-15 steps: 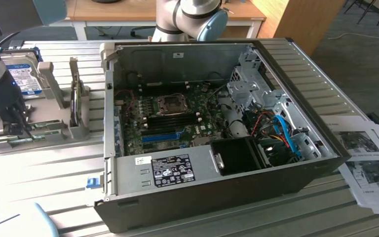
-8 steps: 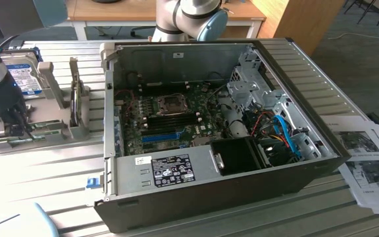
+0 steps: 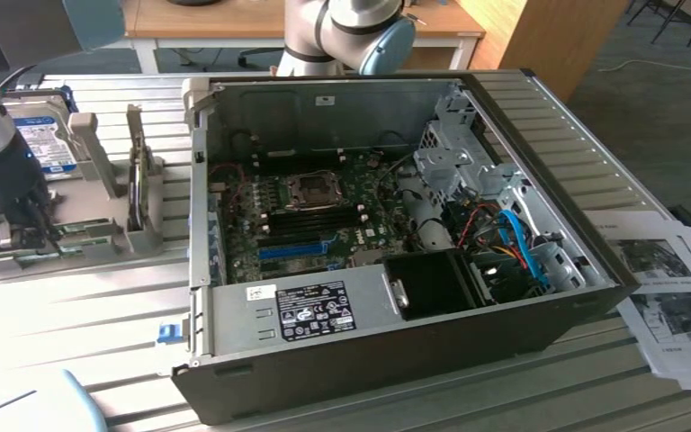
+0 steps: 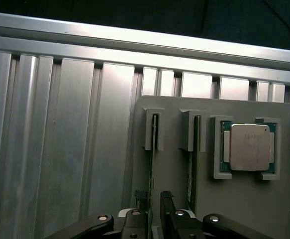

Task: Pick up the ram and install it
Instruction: 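Pick up the ram and move it above insertion slot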

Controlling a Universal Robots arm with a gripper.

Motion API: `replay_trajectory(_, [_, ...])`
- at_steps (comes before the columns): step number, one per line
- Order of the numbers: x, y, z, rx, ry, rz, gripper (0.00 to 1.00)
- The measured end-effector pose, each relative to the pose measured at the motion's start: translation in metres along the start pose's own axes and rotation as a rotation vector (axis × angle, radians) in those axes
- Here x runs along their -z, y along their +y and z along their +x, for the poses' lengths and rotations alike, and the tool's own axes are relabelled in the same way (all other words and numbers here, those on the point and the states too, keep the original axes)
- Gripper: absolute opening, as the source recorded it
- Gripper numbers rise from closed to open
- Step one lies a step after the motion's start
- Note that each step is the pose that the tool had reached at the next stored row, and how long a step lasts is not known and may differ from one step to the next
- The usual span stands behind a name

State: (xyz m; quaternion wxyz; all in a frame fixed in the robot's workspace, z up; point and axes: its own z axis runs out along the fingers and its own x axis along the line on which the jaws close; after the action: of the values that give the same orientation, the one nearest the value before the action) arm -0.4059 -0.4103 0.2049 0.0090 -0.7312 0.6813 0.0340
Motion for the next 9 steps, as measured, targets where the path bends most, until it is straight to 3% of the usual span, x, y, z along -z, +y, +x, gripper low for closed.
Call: replay_trajectory(9, [0.0002, -0.0091, 0.0007, 0.0, 0.0, 0.0001, 0.24])
